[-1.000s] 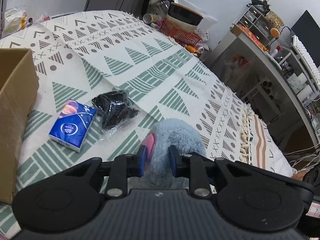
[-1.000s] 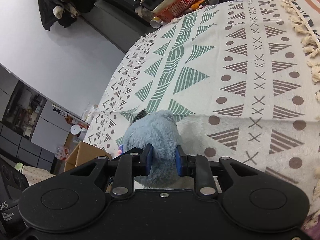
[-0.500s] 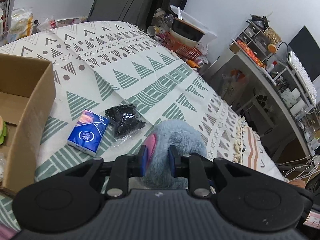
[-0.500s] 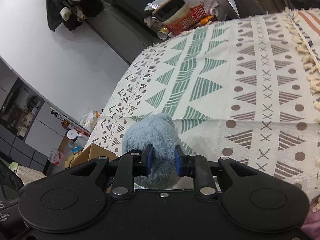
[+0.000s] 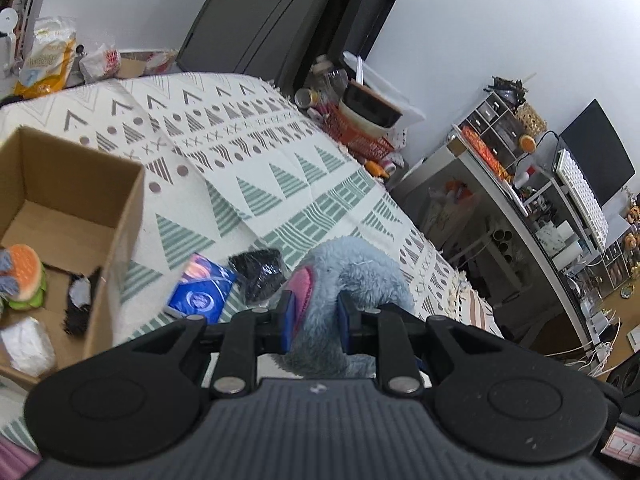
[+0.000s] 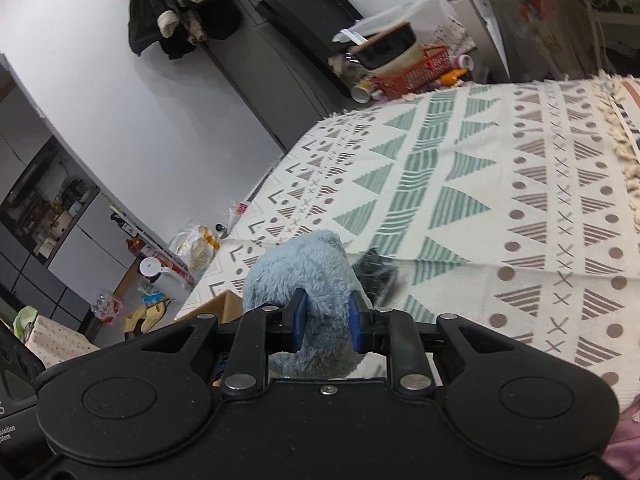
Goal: Organize soft objects
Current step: 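Lift the grey fluffy plush with both grippers and carry it toward the cardboard box, then lower the grey plush into the box and open both grippers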
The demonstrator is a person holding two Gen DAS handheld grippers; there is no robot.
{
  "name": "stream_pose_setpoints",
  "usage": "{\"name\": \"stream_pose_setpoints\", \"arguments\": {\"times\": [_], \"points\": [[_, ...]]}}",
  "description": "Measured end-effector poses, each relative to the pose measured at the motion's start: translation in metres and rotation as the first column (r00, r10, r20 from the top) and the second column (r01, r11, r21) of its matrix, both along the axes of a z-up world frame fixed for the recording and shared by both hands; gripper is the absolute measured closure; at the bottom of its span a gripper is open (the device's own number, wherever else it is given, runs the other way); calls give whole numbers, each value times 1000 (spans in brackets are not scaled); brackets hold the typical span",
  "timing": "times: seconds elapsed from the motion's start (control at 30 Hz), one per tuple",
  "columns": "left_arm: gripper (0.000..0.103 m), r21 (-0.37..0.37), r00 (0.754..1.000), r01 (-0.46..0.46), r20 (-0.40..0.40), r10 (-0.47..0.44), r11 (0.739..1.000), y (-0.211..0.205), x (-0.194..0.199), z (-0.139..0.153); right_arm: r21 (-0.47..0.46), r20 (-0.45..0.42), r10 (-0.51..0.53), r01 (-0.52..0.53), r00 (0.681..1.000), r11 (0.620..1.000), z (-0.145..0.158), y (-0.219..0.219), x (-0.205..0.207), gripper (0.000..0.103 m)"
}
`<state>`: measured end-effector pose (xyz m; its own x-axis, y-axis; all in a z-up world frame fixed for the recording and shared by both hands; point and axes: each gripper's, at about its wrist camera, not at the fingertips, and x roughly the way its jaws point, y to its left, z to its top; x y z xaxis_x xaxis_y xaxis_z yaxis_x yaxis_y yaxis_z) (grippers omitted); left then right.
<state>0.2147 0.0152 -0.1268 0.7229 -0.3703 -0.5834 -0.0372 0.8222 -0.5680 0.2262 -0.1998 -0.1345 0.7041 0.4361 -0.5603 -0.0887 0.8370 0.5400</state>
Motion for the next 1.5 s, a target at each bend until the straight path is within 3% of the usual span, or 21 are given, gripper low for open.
{"name": "stream_pose_setpoints", "arguments": {"times": [0.4,0.87,1.5], "points": [[82,-67,997,-79,2,79,995,52,-2,7,-11,22,39,-39,999,999,15,47,7,81],[82,-136,981,-195,-30,192,971,129,-6,-7,-20,36,107,-106,994,994,13,121,11,81],[82,-175,910,-411,-143,390,895,204,-6,-40,4,-20,208,-208,978,978,-16,201,34,81]]}}
